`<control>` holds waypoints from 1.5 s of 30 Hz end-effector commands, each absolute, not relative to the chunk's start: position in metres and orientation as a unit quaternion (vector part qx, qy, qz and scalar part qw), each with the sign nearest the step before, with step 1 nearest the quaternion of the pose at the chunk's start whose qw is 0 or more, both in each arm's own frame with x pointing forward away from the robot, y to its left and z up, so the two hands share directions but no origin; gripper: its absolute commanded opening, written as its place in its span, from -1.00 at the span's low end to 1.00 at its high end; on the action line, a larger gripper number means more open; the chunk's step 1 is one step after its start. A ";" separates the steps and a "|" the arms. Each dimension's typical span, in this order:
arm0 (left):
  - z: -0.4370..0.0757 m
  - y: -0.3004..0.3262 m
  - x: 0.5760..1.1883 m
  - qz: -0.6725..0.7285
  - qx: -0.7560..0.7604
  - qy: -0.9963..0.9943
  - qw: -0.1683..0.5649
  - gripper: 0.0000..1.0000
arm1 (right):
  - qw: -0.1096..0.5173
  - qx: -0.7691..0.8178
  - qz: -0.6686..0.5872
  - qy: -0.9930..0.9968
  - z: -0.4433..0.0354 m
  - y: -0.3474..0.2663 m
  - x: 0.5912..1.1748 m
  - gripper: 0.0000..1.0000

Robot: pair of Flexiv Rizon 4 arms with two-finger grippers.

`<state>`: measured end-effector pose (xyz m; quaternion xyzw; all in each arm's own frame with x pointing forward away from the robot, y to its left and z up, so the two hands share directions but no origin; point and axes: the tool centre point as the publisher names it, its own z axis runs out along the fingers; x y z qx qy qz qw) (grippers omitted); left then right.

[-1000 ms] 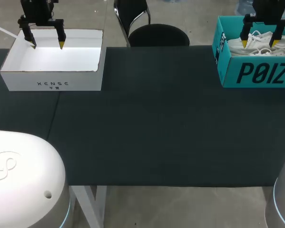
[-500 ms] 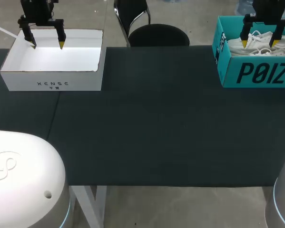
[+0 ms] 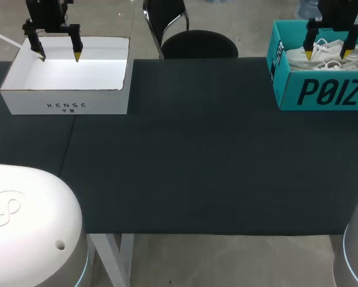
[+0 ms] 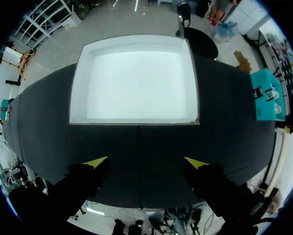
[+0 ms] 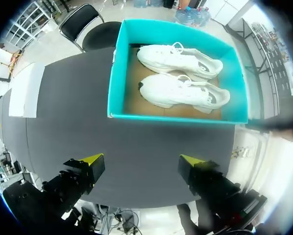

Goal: Take the shoe out of the shoebox, open the shoe tongue, remove and reinsert the insole, then place the shoe into the shoebox

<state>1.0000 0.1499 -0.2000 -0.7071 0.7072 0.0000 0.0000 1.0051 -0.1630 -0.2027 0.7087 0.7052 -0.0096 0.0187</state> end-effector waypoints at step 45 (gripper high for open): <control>-0.200 0.150 1.000 0.000 -0.707 0.707 0.000 1.00 | 0.033 0.722 -0.013 0.691 -0.295 -0.398 1.114 1.00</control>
